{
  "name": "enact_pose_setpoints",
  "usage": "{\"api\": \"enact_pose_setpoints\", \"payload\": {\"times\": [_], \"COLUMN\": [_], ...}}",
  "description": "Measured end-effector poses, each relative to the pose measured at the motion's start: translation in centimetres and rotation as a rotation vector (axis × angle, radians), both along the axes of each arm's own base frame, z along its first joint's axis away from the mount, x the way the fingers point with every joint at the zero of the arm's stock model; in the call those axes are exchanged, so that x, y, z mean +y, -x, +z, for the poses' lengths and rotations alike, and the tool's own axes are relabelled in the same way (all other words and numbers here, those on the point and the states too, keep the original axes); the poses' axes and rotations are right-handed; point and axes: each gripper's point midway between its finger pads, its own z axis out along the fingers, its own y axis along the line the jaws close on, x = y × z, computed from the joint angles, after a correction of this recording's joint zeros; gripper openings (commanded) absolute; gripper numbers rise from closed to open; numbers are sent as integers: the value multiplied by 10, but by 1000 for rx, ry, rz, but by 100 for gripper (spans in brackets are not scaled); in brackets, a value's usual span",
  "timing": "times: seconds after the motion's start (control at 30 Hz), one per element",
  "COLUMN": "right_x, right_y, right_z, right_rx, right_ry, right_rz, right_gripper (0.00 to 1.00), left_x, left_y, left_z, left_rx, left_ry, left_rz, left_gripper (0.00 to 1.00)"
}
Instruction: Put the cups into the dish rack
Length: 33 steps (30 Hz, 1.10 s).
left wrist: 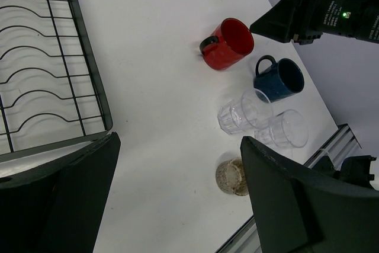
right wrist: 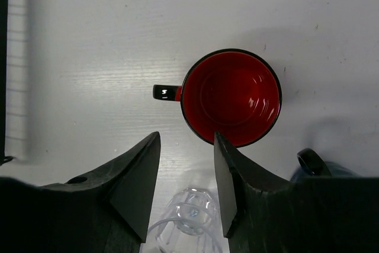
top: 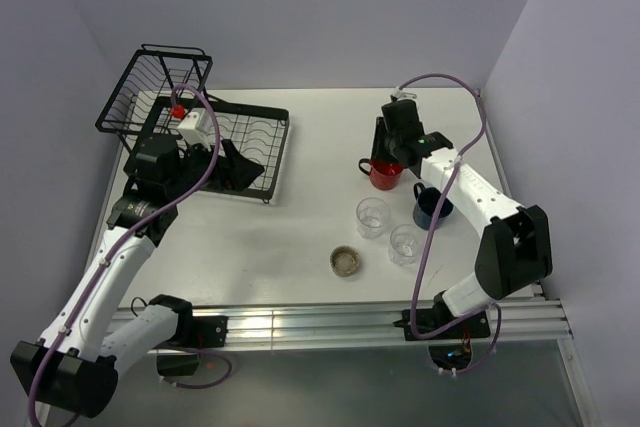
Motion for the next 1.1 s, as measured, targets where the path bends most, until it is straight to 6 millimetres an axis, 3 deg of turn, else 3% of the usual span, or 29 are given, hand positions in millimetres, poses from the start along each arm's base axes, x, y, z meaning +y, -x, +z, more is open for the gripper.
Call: {"api": "enact_pose_setpoints", "payload": {"times": [0.47,0.73,0.93,1.1], "right_x": [1,2,3,6], "right_y": [1,4,-2,-6], "right_z": [-56,-77,-84,-90], "right_rx": [139,197,211,221], "right_ry": [97,136,161,170], "right_rz": [40,62,70,78], "right_gripper": [49,47,40,24], "left_x": [2,2,2,2], "left_y": [-2,-5,-5,-6], "left_z": [-7,-11,-12,-13], "left_rx": [24,37,39,45], "left_ry": [-12,-18,-19,-21], "left_rz": [14,19,21,22], "left_gripper": [89,89,89,89]}}
